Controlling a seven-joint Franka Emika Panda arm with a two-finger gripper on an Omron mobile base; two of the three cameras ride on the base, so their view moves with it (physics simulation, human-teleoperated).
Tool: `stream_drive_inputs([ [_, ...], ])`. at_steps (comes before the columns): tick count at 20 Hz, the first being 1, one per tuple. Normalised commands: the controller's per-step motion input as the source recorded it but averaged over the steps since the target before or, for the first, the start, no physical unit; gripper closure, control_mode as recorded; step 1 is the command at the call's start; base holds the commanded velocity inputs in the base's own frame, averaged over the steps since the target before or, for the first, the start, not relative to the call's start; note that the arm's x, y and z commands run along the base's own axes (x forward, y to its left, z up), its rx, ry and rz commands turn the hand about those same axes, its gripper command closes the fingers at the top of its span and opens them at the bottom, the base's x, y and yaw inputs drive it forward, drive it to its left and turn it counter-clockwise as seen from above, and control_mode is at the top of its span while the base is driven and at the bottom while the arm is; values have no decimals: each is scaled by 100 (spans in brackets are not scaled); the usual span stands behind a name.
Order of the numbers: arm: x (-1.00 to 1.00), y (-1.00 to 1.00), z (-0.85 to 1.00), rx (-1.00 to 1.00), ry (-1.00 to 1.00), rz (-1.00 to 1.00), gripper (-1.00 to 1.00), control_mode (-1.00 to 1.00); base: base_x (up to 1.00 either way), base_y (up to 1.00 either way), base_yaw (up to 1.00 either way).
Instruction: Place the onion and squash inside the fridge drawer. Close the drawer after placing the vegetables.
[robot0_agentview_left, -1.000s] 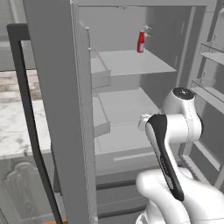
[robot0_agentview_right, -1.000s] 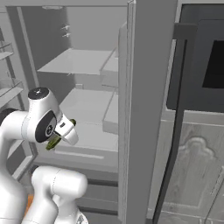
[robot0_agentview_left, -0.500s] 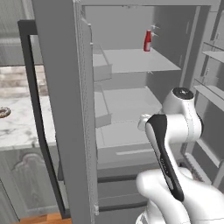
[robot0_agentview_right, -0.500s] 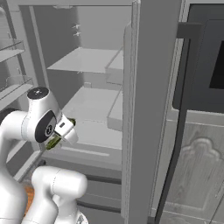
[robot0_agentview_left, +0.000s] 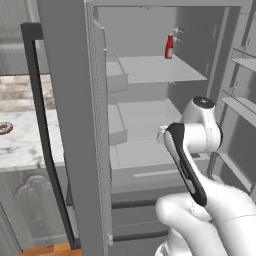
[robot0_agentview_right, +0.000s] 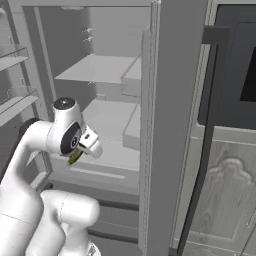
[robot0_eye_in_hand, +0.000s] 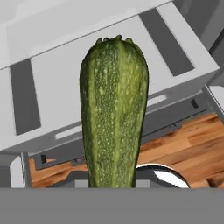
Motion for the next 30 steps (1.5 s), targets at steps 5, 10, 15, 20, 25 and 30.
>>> stream_drive_inputs([
  [5, 99, -4, -48, 0, 8, 3, 100, -100, 0, 0, 0],
  [10, 81, 0, -46, 0, 5, 4, 100, -100, 0, 0, 0],
  [15, 29, 0, -66, 0, 6, 6, 100, -100, 0, 0, 0],
  [20, 8, 0, -62, -1, 7, 7, 100, -100, 0, 0, 0],
  [25, 0, 0, -60, -5, 10, 8, 100, -100, 0, 0, 0],
  [30, -2, 0, -53, -7, 11, 11, 100, -100, 0, 0, 0],
])
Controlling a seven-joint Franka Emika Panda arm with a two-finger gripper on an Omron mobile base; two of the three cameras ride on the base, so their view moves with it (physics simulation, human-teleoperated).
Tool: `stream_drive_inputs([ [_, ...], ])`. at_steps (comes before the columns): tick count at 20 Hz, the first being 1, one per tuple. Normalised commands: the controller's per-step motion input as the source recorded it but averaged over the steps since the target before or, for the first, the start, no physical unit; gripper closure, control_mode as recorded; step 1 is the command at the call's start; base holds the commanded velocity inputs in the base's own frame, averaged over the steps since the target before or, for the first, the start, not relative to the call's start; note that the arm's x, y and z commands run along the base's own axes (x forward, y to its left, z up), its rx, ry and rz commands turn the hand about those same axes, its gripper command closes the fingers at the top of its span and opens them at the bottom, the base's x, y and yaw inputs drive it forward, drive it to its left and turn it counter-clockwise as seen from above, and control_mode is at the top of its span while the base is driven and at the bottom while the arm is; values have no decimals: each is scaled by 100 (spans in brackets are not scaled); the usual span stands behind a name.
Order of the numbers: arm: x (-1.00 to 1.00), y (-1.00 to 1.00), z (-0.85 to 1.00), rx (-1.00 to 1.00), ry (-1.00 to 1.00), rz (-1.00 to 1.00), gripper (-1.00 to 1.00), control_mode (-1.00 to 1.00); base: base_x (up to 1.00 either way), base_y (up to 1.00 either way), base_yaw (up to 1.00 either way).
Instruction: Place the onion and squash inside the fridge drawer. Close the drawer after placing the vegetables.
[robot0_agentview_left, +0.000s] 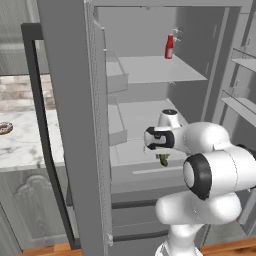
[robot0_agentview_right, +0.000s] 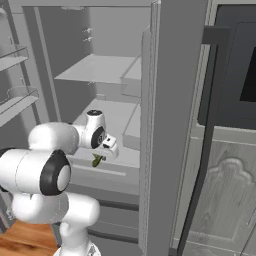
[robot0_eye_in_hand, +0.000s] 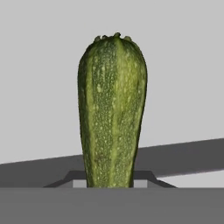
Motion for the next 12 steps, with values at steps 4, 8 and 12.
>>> stream_drive_inputs([
  [4, -63, 0, -45, -9, 2, 14, 100, -100, 0, 0, 0],
  [8, -100, 0, -57, -9, 0, 16, 100, -100, 0, 0, 0],
  [12, -100, 0, -34, -2, 0, 15, 100, -100, 0, 0, 0],
])
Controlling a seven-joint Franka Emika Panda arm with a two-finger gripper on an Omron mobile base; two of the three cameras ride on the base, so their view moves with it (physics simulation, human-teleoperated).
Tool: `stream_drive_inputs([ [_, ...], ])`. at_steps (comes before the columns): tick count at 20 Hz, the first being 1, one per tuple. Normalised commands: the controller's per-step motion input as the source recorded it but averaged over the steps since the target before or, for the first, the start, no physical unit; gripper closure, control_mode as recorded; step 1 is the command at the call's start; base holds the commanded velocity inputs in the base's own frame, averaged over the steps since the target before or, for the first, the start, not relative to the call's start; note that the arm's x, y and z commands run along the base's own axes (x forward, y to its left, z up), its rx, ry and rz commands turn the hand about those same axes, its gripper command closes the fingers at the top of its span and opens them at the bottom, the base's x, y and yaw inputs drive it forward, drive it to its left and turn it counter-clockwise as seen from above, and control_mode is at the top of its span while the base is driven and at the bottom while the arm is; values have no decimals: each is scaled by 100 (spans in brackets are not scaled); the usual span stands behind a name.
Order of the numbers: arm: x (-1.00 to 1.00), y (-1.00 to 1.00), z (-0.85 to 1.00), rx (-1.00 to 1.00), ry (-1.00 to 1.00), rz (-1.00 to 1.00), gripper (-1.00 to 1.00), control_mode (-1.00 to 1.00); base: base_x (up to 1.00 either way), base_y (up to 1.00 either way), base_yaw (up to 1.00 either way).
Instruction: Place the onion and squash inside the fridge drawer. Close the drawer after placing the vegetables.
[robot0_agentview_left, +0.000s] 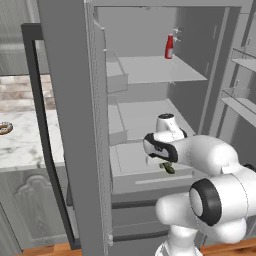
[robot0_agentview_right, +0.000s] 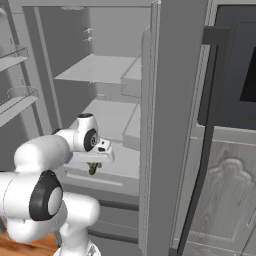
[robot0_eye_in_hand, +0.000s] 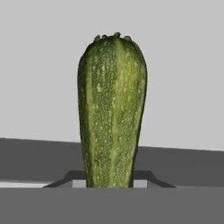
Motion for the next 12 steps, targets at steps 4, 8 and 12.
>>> stream_drive_inputs([
  [4, 54, -1, 65, 0, 12, 10, 100, -100, 0, 0, 0],
  [8, 81, 0, -8, 0, 14, 11, 100, -100, 0, 0, 0],
  [12, 50, 0, -65, 0, 5, 10, 100, -100, 0, 0, 0],
])
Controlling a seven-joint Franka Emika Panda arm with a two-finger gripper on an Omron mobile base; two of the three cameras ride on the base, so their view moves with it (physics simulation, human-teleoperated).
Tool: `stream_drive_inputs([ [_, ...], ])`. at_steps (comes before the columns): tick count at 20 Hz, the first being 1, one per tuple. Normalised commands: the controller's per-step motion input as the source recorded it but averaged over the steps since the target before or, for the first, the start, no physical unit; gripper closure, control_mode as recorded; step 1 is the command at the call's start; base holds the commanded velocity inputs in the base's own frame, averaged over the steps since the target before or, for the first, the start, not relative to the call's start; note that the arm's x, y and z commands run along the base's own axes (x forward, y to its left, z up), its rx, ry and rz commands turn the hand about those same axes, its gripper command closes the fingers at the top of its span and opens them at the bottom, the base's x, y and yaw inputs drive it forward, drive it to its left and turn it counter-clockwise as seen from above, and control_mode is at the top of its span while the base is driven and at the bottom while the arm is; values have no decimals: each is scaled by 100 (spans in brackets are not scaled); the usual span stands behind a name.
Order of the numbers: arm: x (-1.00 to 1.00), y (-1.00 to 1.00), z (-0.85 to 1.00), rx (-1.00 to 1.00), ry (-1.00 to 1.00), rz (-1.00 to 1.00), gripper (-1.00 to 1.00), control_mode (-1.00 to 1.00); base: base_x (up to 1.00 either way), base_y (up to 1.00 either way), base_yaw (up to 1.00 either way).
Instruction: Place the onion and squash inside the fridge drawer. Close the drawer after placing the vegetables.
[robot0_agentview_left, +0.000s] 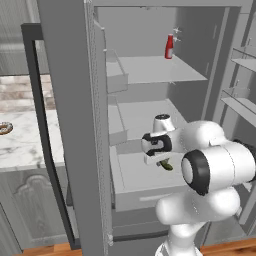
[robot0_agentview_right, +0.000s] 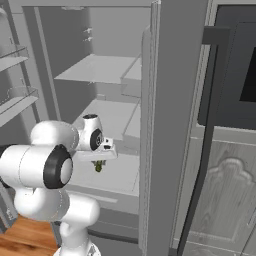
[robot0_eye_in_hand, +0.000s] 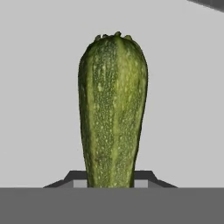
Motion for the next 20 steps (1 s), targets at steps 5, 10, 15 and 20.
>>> stream_drive_inputs([
  [5, 42, -1, -53, 0, 10, 5, 100, -100, 0, 0, 0],
  [10, 0, 0, -71, 0, 0, 7, 100, -100, 0, 0, 0],
  [15, 0, 0, -68, 0, 0, 7, 100, -100, 0, 0, 0],
  [20, -18, 0, -71, 0, -1, 4, -100, -100, 0, 0, 0],
])
